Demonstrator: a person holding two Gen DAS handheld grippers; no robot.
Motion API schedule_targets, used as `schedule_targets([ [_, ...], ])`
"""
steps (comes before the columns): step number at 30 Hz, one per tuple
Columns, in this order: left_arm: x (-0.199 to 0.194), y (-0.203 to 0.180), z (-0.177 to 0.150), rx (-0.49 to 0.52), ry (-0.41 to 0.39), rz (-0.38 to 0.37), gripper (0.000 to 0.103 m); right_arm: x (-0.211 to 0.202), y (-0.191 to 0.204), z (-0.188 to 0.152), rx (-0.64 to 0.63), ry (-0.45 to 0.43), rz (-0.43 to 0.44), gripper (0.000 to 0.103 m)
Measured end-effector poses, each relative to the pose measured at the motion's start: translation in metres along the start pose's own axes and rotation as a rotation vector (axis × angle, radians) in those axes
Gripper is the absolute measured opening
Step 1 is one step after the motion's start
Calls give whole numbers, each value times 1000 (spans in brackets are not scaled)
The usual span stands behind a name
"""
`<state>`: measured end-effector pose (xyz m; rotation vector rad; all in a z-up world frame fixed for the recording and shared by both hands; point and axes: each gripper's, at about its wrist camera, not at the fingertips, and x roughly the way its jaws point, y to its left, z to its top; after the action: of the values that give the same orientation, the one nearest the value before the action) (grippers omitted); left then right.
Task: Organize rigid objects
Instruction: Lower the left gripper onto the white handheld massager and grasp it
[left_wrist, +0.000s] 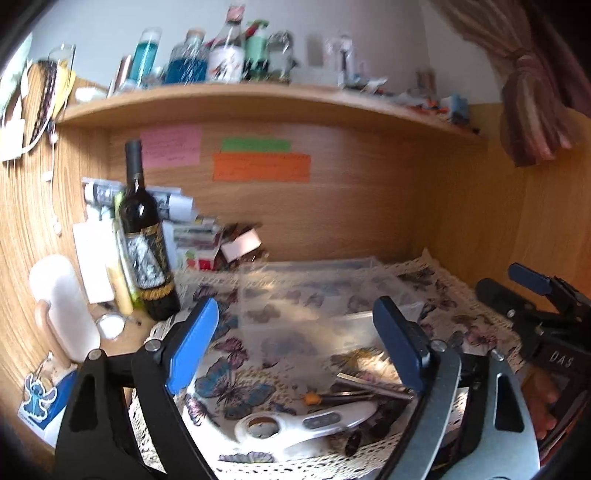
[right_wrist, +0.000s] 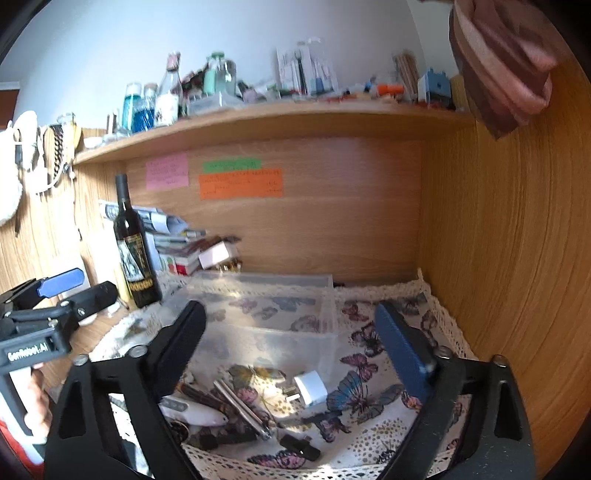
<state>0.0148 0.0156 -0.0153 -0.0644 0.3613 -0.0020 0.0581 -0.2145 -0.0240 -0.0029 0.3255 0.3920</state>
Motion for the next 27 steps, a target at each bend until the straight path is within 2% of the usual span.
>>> schedule_targets([
  [5,19,13,-22,-5,99,43,85,17,-6,-14,-15,85,3,78],
  [12,47,16,-68,-51,276,62,84,38,-14,-39,-2,201,6,78],
  [16,58,22,-91,-141,382,84,74,45,-23,-52,5,255,-3,78],
  [20,57,32,-104,-245,430,86,68,48,-28,-59,5,296,-2,78],
  [22,56,30,-107,-266,438,73,63,49,-31,-62,4,302,-6,78],
  [27,65,25,-103,-295,454,33,61,53,-33,-65,4,314,0,78],
])
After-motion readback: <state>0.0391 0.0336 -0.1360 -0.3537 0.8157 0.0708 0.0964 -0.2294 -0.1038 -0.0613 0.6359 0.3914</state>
